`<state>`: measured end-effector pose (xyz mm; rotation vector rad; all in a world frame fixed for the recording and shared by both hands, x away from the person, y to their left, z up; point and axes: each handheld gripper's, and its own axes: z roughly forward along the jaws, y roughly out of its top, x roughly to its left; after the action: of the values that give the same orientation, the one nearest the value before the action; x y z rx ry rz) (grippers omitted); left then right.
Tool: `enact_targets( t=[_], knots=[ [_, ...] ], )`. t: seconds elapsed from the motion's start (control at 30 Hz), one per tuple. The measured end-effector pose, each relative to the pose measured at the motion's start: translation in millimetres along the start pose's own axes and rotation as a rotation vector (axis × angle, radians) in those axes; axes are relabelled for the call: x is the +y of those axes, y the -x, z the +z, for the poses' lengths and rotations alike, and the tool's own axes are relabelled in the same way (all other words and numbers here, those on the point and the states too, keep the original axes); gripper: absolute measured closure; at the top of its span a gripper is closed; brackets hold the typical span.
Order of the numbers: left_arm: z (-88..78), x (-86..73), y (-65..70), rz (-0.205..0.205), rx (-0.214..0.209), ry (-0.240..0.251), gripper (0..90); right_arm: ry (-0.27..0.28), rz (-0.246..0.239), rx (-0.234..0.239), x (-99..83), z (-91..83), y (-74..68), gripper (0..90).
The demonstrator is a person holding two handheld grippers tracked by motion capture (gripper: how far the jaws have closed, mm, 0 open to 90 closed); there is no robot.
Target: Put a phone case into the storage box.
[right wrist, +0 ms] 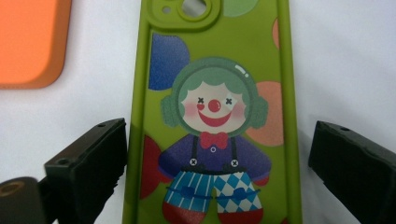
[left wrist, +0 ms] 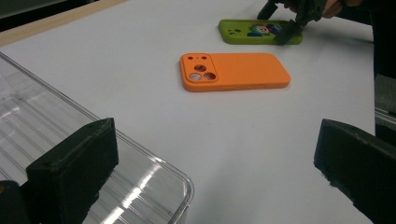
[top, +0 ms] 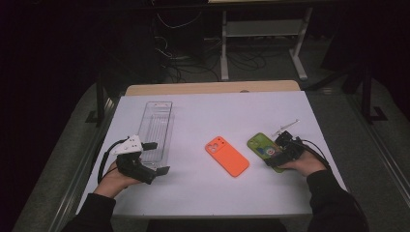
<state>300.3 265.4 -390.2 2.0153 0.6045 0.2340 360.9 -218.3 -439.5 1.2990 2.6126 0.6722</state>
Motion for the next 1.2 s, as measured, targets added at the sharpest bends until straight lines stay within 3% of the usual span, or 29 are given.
enact_targets(
  t=[0.37,0.67,1.2],
  knots=[
    [0.8,-0.3,0.5,-0.006,-0.002,0.005,0.0,-0.007,-0.001,-0.002,0.3,-0.8,-1.3,9.0],
    [1.1,-0.6,0.2,-0.004,-0.001,0.007,0.0,-0.009,-0.018,-0.030,-0.1,-0.4,-3.7,10.9],
    [-0.1,-0.1,0.0,0.001,0.001,0.001,0.0,0.024,0.012,-0.063,-5.7,-2.3,-8.2,15.2]
  ],
)
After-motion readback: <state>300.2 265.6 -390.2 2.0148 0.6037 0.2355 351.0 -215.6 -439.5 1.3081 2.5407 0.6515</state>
